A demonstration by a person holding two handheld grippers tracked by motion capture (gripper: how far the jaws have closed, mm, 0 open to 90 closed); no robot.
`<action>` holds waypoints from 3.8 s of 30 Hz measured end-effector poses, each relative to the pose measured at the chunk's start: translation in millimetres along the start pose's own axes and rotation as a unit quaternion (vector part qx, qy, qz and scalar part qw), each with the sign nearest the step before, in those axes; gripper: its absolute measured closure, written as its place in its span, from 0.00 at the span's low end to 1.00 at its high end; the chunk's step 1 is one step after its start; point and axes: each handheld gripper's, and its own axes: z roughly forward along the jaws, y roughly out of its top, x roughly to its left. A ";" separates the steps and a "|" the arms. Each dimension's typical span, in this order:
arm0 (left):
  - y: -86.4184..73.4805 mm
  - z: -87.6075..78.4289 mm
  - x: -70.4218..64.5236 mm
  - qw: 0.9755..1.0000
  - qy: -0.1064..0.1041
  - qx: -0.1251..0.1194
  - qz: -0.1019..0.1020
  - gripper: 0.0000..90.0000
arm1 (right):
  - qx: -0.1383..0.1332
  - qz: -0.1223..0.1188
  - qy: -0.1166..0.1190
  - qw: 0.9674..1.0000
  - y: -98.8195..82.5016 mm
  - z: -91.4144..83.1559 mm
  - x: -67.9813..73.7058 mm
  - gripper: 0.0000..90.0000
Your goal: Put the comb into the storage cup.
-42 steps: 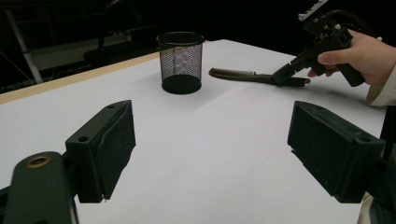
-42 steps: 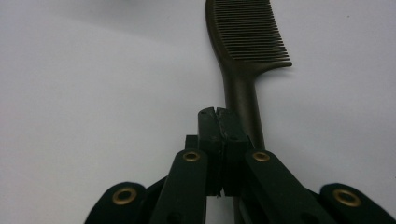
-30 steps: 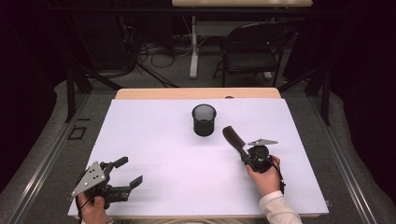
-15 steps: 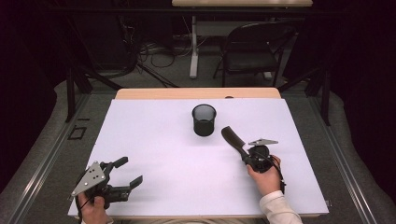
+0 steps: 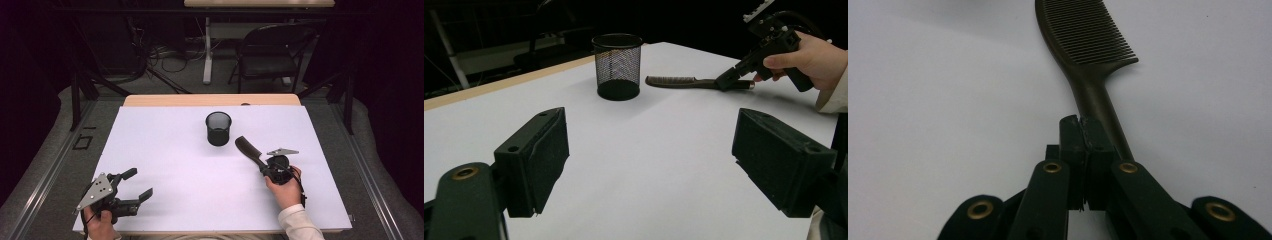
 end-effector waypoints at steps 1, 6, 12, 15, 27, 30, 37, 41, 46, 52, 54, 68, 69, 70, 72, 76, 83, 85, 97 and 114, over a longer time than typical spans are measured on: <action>0.0 0.0 0.0 1.000 0.000 0.000 0.000 0.17 | -0.002 0.000 0.002 1.000 -0.1 0.3 -0.2 1.00; -0.1 0.3 -0.2 1.000 0.000 -0.001 0.000 0.17 | -0.002 0.001 0.002 1.000 -0.1 0.1 -1.1 0.99; 0.0 -0.1 0.0 1.000 0.000 0.000 0.000 0.17 | -0.002 0.001 0.002 1.000 0.0 -0.1 -1.3 0.98; 0.0 0.0 0.0 1.000 0.000 0.000 0.001 0.17 | -0.003 0.002 0.005 1.000 0.1 -0.4 -1.0 0.97; -0.2 0.4 0.1 1.000 0.000 -0.001 0.001 0.17 | -0.015 -0.006 0.006 1.000 2.0 -6.0 1.1 0.90; -0.2 0.4 0.2 1.000 0.000 -0.001 0.000 0.17 | -0.019 -0.009 0.008 1.000 2.4 -7.3 1.0 0.87; -0.4 0.6 0.3 1.000 0.000 0.000 0.000 0.17 | -0.037 -0.011 0.013 0.999 3.4 -11.6 3.6 0.70; -0.6 0.9 0.2 1.000 0.001 0.000 -0.001 0.17 | -0.044 -0.009 0.016 0.999 4.2 -13.0 5.3 0.60; -0.8 1.1 -0.1 1.000 0.001 0.000 -0.003 0.17 | -0.061 -0.002 0.023 0.998 8.3 -18.5 5.5 0.52; -0.8 0.7 0.0 1.000 0.002 0.001 -0.004 0.17 | -0.098 -0.016 0.029 0.995 14.3 -26.9 3.1 0.43; -0.8 0.5 0.1 1.000 0.003 0.001 -0.004 0.17 | -0.101 -0.023 0.028 0.994 15.6 -28.5 3.2 0.42; -1.1 0.6 0.5 1.000 0.003 0.002 -0.005 0.17 | -0.073 -0.043 0.030 0.996 23.7 -32.2 -0.9 0.30; -1.1 0.7 0.5 1.000 0.003 0.003 -0.005 0.17 | -0.072 -0.045 0.031 0.996 24.5 -32.8 -2.0 0.27; -1.1 0.8 0.5 1.000 0.003 0.003 -0.005 0.17 | -0.070 -0.042 0.031 0.996 25.1 -33.5 -2.8 0.25; -1.1 0.9 0.5 1.000 0.003 0.004 -0.005 0.17 | -0.062 -0.042 0.031 0.997 27.0 -34.5 -4.6 0.19; -1.3 1.2 0.5 1.000 0.002 0.003 -0.005 0.17 | -0.055 -0.042 0.020 0.997 30.9 -36.3 -5.8 0.15; -1.4 1.7 0.1 1.000 0.002 0.002 -0.005 0.17 | -0.024 -0.057 0.024 0.998 39.5 -38.0 -5.7 0.01; -1.4 1.6 0.2 1.000 0.002 0.002 -0.005 0.17 | -0.013 -0.062 0.025 0.998 41.8 -38.2 -5.2 0.00; -1.6 2.1 0.1 1.000 0.002 0.003 -0.005 0.17 | 0.024 -0.095 0.006 0.995 54.2 -37.1 -1.5 0.00; -1.8 2.5 -0.1 1.000 0.001 0.004 -0.005 0.17 | 0.076 -0.114 -0.014 0.990 62.6 -25.8 -4.5 0.00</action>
